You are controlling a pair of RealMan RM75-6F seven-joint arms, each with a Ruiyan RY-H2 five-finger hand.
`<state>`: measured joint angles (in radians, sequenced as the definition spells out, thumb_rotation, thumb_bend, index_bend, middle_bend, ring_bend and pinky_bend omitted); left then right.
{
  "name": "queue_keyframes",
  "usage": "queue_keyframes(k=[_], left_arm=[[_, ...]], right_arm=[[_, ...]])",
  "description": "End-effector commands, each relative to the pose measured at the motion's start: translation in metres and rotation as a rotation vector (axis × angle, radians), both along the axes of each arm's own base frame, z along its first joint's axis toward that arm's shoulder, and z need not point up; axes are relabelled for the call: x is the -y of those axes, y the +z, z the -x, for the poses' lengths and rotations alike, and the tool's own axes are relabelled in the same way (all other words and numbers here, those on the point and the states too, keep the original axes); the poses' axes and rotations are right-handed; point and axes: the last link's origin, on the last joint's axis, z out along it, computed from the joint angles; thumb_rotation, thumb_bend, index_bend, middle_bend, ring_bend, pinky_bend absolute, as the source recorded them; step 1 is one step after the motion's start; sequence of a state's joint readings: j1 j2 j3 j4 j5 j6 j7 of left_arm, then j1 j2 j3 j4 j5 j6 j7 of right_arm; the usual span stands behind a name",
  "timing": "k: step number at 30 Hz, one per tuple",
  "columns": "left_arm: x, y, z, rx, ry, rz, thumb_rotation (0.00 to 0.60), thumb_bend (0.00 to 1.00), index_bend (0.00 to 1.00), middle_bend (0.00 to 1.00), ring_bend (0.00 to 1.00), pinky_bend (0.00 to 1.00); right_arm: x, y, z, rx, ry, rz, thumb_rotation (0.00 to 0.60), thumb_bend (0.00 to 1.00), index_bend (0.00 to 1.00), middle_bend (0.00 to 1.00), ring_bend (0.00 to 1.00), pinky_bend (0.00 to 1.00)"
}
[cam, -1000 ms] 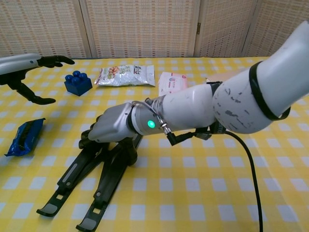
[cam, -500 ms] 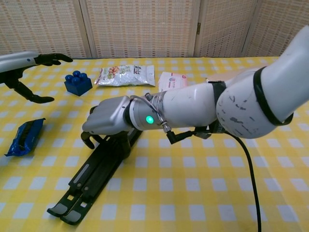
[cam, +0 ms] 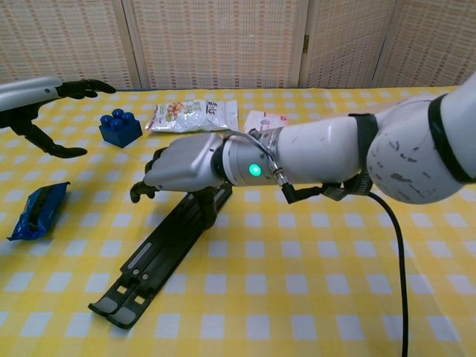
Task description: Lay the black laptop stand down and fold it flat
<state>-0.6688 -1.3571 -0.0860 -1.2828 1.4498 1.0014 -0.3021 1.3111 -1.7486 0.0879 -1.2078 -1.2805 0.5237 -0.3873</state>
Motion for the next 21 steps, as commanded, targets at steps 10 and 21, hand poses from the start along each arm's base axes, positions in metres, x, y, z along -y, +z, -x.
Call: queue_keyframes(k=[10, 21], left_arm=[[0.005, 0.027, 0.010, -0.026, 0.007, -0.120, 0.600, 0.33, 0.00, 0.00, 0.00, 0.00], [0.035, 0.068, 0.044, -0.128, 0.073, -0.344, 0.600, 0.34, 0.07, 0.00, 0.00, 0.00]], right_arm=[[0.001, 0.086, 0.058, 0.186, -0.122, 0.220, 0.600, 0.25, 0.00, 0.02, 0.02, 0.00], [-0.040, 0.190, 0.160, 0.275, -0.360, 0.561, 0.600, 0.25, 0.00, 0.02, 0.03, 0.00]])
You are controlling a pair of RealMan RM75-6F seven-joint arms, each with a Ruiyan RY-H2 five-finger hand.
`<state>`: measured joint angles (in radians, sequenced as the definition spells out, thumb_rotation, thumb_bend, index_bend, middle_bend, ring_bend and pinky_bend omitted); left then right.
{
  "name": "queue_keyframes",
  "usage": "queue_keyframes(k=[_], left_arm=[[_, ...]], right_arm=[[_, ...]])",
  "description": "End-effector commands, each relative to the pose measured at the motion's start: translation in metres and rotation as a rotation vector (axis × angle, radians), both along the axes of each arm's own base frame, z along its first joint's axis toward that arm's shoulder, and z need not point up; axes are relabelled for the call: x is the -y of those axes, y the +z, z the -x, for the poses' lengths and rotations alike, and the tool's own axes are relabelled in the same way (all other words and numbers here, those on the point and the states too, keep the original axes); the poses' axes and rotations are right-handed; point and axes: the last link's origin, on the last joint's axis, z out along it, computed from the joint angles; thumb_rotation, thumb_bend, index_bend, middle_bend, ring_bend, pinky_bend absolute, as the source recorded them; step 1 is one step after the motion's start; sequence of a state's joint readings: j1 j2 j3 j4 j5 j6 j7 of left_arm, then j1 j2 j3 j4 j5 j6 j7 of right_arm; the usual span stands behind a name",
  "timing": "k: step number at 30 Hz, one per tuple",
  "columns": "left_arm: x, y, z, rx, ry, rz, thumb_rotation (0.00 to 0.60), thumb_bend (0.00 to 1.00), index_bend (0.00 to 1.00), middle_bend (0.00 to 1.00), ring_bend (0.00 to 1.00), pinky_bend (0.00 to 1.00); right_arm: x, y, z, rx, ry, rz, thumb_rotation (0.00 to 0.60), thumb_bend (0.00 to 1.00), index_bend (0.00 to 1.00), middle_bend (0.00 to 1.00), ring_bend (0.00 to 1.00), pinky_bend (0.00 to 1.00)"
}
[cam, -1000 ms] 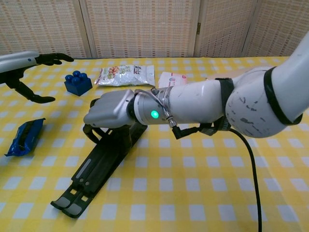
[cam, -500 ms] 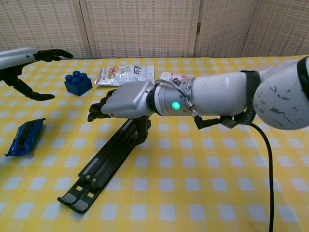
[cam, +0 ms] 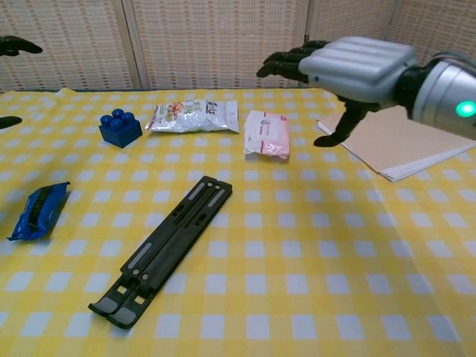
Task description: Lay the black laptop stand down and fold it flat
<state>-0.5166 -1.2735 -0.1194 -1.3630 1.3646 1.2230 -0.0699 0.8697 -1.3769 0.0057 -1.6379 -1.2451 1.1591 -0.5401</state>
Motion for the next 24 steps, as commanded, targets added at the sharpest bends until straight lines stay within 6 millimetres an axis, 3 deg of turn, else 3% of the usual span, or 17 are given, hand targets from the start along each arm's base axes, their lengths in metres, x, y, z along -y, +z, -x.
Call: queue_keyframes(k=[1, 6, 12, 17, 24], left_arm=[[0.011, 0.012, 0.012, -0.033, 0.025, -0.062, 0.600, 0.34, 0.08, 0.00, 0.00, 0.00], [0.031, 0.023, 0.024, -0.040, 0.048, -0.117, 0.600, 0.34, 0.08, 0.00, 0.00, 0.00], [0.074, 0.031, 0.037, -0.052, 0.071, -0.164, 0.600, 0.34, 0.08, 0.00, 0.00, 0.00], [0.105, 0.033, 0.044, -0.105, 0.115, -0.138, 0.600, 0.34, 0.08, 0.00, 0.00, 0.00], [0.127, 0.026, 0.045, -0.109, 0.152, -0.097, 0.600, 0.34, 0.08, 0.00, 0.00, 0.00]], right_arm=[[-0.028, 0.044, 0.047, -0.005, -0.135, 0.115, 0.600, 0.25, 0.00, 0.01, 0.03, 0.00], [-0.050, 0.070, 0.084, 0.050, -0.254, 0.159, 0.600, 0.25, 0.00, 0.00, 0.00, 0.00], [-0.089, 0.101, 0.130, 0.158, -0.343, 0.242, 0.600, 0.25, 0.00, 0.00, 0.00, 0.00], [-0.119, 0.113, 0.156, 0.201, -0.399, 0.297, 0.600, 0.25, 0.00, 0.00, 0.00, 0.00], [-0.135, 0.114, 0.175, 0.269, -0.458, 0.298, 0.600, 0.25, 0.00, 0.00, 0.00, 0.00]])
